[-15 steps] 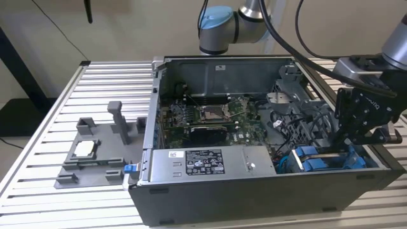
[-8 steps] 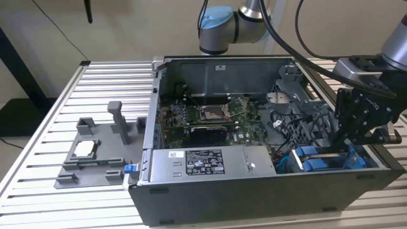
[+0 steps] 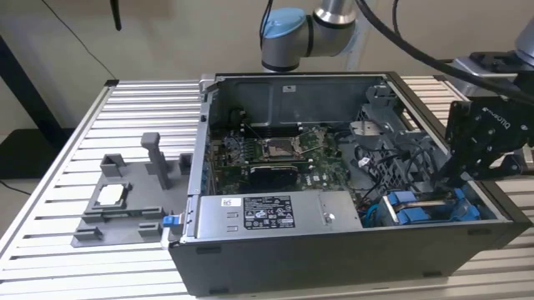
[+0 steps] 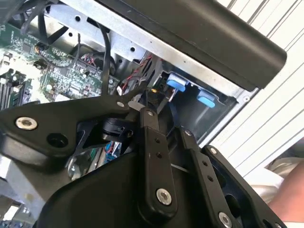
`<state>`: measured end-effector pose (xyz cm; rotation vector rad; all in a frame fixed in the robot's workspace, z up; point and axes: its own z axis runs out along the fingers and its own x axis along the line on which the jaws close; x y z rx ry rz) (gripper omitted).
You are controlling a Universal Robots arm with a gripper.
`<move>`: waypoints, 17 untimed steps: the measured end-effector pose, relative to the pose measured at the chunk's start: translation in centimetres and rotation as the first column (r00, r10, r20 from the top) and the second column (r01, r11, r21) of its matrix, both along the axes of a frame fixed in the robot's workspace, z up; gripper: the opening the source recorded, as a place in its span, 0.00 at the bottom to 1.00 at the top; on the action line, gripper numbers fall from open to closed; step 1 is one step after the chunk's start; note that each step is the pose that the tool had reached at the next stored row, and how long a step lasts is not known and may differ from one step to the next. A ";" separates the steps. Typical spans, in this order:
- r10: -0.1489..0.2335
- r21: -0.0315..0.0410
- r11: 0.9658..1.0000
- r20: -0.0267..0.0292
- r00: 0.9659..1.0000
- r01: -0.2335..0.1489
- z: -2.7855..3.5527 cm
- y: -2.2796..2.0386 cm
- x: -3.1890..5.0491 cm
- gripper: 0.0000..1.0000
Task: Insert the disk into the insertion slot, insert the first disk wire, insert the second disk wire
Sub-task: 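Insert the first disk wire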
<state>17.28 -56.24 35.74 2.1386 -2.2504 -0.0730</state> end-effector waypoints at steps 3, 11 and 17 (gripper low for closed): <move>0.000 0.000 1.000 0.000 1.000 0.000 1.32 -0.01 -0.12 0.27; 0.000 0.000 1.000 0.002 1.000 0.000 3.15 0.00 -0.49 0.27; 0.000 0.000 1.000 0.002 1.000 0.000 3.18 0.49 -0.51 0.27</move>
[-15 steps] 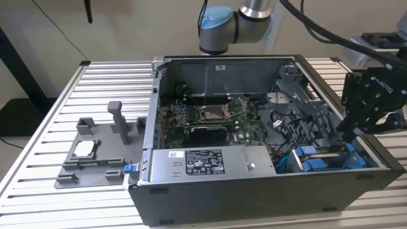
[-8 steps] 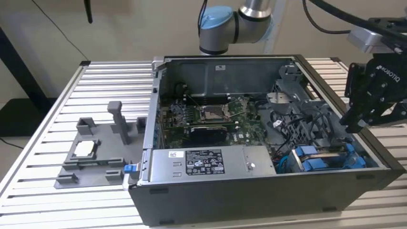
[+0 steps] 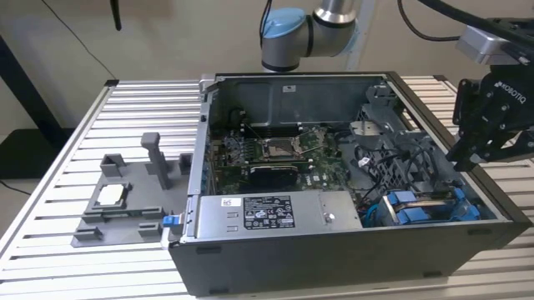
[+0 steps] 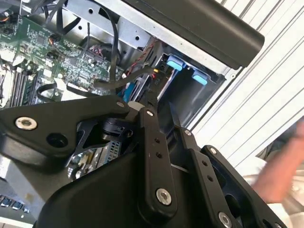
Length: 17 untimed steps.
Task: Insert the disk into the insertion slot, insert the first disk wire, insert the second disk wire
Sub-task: 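Insert the first disk wire, then insert the second disk wire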
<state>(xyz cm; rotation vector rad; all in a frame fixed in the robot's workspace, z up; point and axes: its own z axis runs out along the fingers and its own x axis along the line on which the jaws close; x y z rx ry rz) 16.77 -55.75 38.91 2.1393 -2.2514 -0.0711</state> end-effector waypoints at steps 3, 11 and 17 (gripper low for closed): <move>0.000 0.000 1.000 0.000 1.000 0.000 -0.01 1.34 -0.02 0.27; 0.001 -0.001 1.000 0.006 1.000 -0.001 -0.01 2.64 -0.87 0.27; 0.001 -0.001 1.000 0.024 1.000 -0.001 -0.01 2.64 -2.83 0.27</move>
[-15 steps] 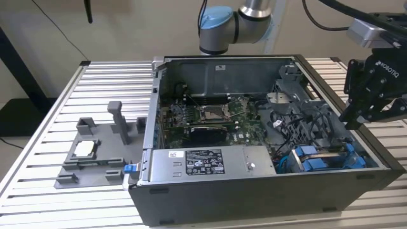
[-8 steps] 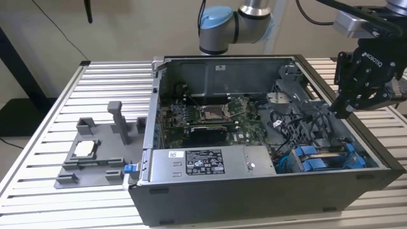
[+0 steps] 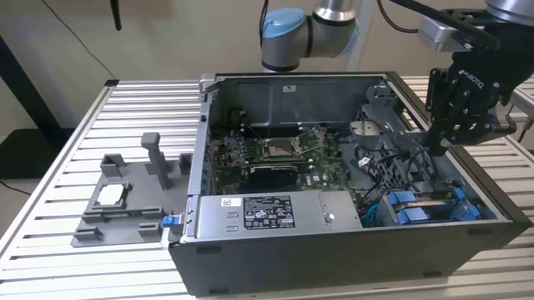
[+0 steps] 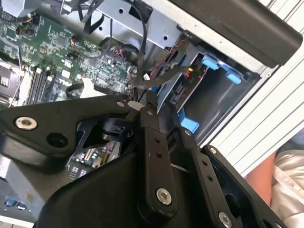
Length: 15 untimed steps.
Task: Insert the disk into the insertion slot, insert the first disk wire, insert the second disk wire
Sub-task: 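Insert the second disk wire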
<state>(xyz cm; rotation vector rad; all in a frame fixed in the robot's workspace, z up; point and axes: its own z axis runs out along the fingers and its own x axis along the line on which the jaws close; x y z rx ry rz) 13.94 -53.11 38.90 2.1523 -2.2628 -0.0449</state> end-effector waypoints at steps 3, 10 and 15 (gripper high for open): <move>0.000 0.000 1.000 0.007 1.000 0.000 0.00 0.00 -0.93 0.27; 0.000 0.000 1.000 0.026 1.000 0.000 0.00 0.00 -2.93 0.27; 0.002 0.000 1.000 0.036 0.999 -0.002 0.00 0.03 -3.98 0.27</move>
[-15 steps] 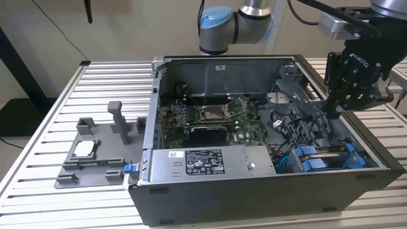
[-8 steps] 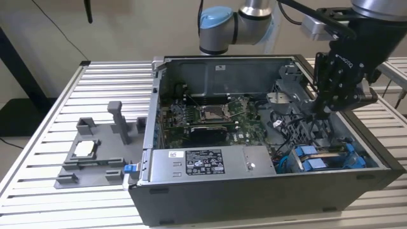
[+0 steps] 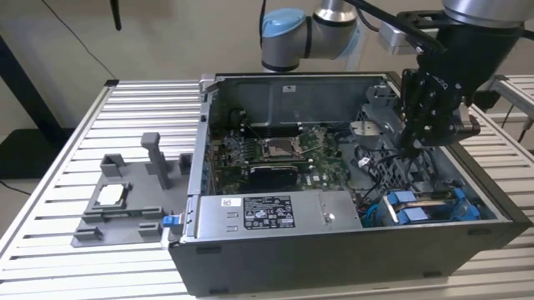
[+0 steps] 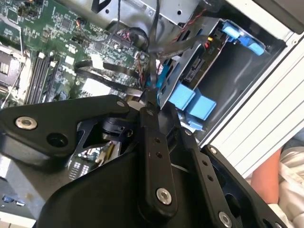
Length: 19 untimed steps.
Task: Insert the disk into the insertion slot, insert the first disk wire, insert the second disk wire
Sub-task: 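Insert the second disk wire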
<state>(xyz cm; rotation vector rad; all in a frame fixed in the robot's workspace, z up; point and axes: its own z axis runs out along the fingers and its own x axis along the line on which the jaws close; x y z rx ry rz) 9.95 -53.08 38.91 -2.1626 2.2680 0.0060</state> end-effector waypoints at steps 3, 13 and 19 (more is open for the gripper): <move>0.001 0.000 1.000 0.003 1.000 -0.001 0.00 0.00 -0.11 0.27; 0.015 -0.021 1.000 0.029 0.999 -0.014 -0.08 0.73 -0.17 0.27; 0.046 -0.037 0.998 0.055 0.997 -0.044 -0.20 1.07 -0.26 0.27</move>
